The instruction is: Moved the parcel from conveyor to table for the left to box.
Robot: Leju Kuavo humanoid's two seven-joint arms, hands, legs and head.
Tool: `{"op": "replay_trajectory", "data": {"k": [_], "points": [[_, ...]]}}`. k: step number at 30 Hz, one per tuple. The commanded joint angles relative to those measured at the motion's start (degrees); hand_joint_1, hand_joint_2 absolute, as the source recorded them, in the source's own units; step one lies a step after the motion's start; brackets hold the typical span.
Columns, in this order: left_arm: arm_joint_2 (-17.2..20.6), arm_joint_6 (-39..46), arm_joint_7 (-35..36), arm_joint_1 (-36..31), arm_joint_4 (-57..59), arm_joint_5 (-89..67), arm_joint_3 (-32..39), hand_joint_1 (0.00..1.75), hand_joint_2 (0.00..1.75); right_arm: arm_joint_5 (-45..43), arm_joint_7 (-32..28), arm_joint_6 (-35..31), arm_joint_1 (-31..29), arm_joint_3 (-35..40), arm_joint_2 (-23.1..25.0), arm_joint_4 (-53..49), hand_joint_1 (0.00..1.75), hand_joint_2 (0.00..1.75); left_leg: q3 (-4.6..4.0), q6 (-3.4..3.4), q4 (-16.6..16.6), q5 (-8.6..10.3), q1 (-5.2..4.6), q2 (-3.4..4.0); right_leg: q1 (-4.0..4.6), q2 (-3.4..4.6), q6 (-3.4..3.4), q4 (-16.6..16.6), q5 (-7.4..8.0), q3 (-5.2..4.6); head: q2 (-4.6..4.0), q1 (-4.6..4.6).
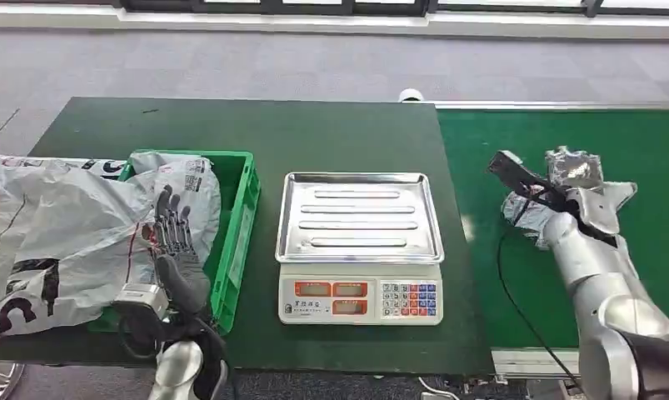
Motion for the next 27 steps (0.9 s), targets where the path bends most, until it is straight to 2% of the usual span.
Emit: {"op": "replay_trajectory", "data": {"k": [1,4,9,10,13,14,15,19,20,21,22,24,27], "points": [[2.09,-0.34,0.03,-0.56,2.65,-0.58,-1.00,0.00,0.00,-7.00,-0.49,-6.61,18.41,-7.00,5.27,-46.72,1.75,1.75,0.16,-0.12,-0.26,0.04,0.04,0.02,0.06,-0.10,-0.10,-0.22,-0.01,0.12,0.02,-0.02],[2.08,-0.26,0.06,-0.50,2.48,-0.58,-0.97,0.00,0.00,-6.93,-0.79,-6.69,17.22,-6.99,5.27,-44.49,1.75,1.75,0.09,-0.10,-0.14,-0.01,0.06,-0.16,0.08,-0.29,-0.10,-0.10,-0.14,0.12,0.00,-0.02],[2.08,-0.20,0.07,-0.43,2.38,-0.59,-0.95,0.00,0.00,-6.88,-0.93,-6.77,16.31,-7.08,5.23,-43.47,1.75,1.75,-0.01,-0.10,-0.17,0.01,0.03,0.06,0.03,-0.12,-0.10,-0.11,-0.06,-0.06,0.00,0.00],[2.23,-0.29,-0.08,-0.33,2.23,-0.61,-1.01,0.00,0.00,-7.60,-2.36,-9.24,18.13,-7.60,6.48,-45.68,1.75,1.75,-0.02,-0.08,-0.10,-0.01,0.01,0.03,0.01,-0.14,-0.09,-0.04,-0.10,-0.06,0.00,-0.02],[2.49,-0.59,-0.21,-0.85,2.93,-0.71,-1.09,0.00,0.00,-6.91,-2.48,-9.79,24.94,-6.86,9.47,-55.49,1.75,1.75,0.02,-0.08,-0.13,-0.01,0.05,-0.06,0.05,-0.18,-0.09,-0.09,-0.10,0.01,0.00,-0.02],[2.55,-0.66,-0.20,-1.06,3.21,-0.69,-1.10,0.00,0.00,-6.57,-2.86,-9.08,24.80,-5.69,10.33,-55.56,1.75,1.75,0.09,-0.13,-0.26,0.03,0.06,-0.04,0.07,-0.20,-0.13,-0.19,-0.08,0.06,0.00,-0.02],[2.62,-0.80,-0.25,-1.43,3.70,-0.65,-1.22,0.00,0.00,-6.16,-3.37,-9.21,23.93,-4.42,10.99,-54.50,1.75,1.75,0.04,-0.10,-0.14,-0.01,0.06,-0.03,0.06,-0.15,-0.10,-0.10,-0.10,0.02,0.00,-0.02],[2.58,-0.67,-0.57,-2.93,5.83,0.14,-1.86,0.00,0.00,-6.45,-7.25,-17.70,17.63,0.01,13.47,-43.98,1.75,1.75,0.03,-0.13,-0.14,-0.05,0.02,0.40,0.02,0.22,-0.11,0.00,-0.04,-0.13,0.00,-0.02],[2.48,-0.45,-0.57,-2.94,5.76,0.19,-1.89,0.00,0.00,-6.63,-7.20,-17.51,16.59,0.36,13.70,-42.21,1.75,1.75,0.19,-0.22,-0.39,0.02,0.01,0.68,0.02,0.39,-0.19,-0.17,0.07,-0.08,0.00,-0.02],[2.38,-0.27,-0.57,-2.94,5.60,0.20,-1.93,0.00,0.00,-6.75,-7.14,-17.13,15.80,0.60,13.75,-40.79,1.75,1.75,-0.02,-0.10,-0.11,-0.03,0.02,0.38,0.02,0.20,-0.09,0.06,-0.03,-0.21,0.02,-0.02],[2.28,0.04,-0.57,-2.66,4.93,0.16,-1.98,0.00,0.00,-7.13,-6.42,-15.43,14.56,0.60,13.82,-38.00,1.75,1.75,0.04,-0.15,-0.22,0.02,0.03,0.56,0.03,0.32,-0.13,-0.02,0.05,-0.20,0.00,-0.02],[2.53,0.46,-0.57,-1.04,2.55,0.04,-1.94,0.00,0.00,-6.53,-3.36,-9.63,13.12,0.67,13.49,-33.75,1.75,1.75,0.03,-0.13,-0.17,0.02,0.02,0.45,0.02,0.28,-0.10,0.02,0.01,-0.18,0.00,-0.02],[2.60,0.73,0.18,0.99,0.27,-0.05,-1.39,0.00,0.00,-7.06,-1.87,-6.70,12.52,-0.98,12.22,-27.53,1.75,1.75,0.09,-0.18,-0.23,0.07,0.06,0.45,0.06,0.26,-0.14,-0.08,0.07,-0.10,0.00,-0.02]]}}
